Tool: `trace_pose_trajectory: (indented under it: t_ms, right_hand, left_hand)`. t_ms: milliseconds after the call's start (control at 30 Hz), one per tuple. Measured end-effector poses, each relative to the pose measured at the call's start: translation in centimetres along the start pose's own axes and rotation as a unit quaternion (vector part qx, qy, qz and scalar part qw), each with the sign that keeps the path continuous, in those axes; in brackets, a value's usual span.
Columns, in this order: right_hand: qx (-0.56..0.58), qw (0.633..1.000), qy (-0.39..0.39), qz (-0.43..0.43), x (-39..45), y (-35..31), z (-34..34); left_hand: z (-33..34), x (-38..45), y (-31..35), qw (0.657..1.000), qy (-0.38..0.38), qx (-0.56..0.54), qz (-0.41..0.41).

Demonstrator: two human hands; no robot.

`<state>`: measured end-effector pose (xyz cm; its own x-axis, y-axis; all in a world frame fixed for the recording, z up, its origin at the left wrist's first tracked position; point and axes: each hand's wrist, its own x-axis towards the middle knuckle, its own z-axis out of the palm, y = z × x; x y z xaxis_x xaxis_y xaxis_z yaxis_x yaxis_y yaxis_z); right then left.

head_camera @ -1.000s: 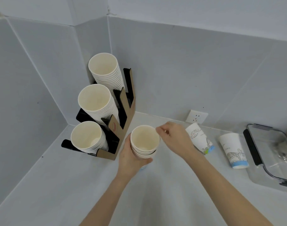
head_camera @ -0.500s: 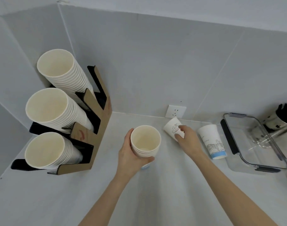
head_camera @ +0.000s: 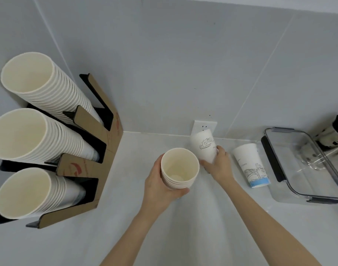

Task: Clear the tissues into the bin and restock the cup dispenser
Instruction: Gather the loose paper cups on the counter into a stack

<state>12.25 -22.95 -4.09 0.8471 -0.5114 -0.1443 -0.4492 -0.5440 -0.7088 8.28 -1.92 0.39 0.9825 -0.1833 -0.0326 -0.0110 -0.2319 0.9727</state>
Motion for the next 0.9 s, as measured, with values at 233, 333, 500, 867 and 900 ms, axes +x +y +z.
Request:
trace_pose_trajectory:
  t_ms: [233,333,500,867,900]
  right_hand:
    - [0.312,0.947,-0.007,-0.078,-4.2,-8.5,-5.5]
    - [0.389,0.911,-0.075,-0.116,-6.3,-10.7,-6.7]
    - [0.304,0.935,-0.12,-0.136,-9.3,-9.3,-5.0]
    - [0.154,0.962,-0.151,-0.165,-11.4,-6.7,-4.0]
    - [0.143,0.965,-0.146,-0.165,-11.4,-6.6,-4.0]
  left_hand:
    - [0.2,-0.1,-0.5,1.0,-0.003,0.01,-0.001]
    - [0.1,-0.1,-0.4,1.0,-0.005,0.011,-0.002]
    - [0.1,-0.2,-0.2,1.0,-0.007,0.0,-0.009]
    - [0.2,-0.7,1.1,1.0,0.001,-0.016,-0.012]
    - [0.2,-0.7,1.1,1.0,0.0,-0.017,-0.014]
